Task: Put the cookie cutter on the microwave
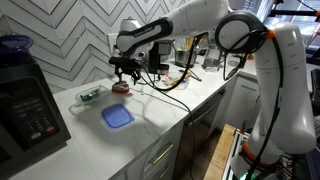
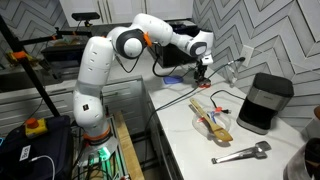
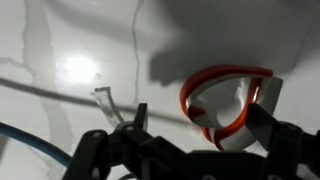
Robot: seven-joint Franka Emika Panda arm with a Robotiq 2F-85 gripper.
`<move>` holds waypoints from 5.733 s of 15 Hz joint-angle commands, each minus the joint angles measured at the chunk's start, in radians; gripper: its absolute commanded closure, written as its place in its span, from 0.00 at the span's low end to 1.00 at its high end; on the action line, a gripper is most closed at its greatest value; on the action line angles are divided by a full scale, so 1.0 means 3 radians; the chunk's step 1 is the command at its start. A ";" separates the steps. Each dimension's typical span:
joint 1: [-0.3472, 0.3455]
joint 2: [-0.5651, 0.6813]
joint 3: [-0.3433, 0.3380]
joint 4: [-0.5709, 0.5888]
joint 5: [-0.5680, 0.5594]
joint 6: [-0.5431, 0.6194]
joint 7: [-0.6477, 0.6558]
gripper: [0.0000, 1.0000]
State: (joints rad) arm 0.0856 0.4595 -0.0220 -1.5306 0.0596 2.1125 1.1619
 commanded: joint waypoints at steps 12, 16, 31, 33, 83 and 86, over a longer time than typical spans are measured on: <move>0.0162 0.0292 -0.0179 0.0011 -0.0193 0.0294 0.0372 0.69; 0.0187 0.0278 -0.0184 0.0019 -0.0258 0.0255 0.0389 0.99; 0.0064 -0.1458 0.0229 -0.0549 0.0442 0.0063 -0.1185 0.97; 0.0091 -0.1279 0.0215 -0.0292 0.0375 0.0009 -0.1041 0.89; 0.1123 0.1163 0.0660 0.3830 0.0291 -0.0469 -0.2581 0.25; 0.1084 0.0929 0.0677 0.3579 0.0330 -0.0214 -0.2573 0.03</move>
State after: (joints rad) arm 0.4073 0.7725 0.1900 -0.4459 0.1554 2.0198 0.3694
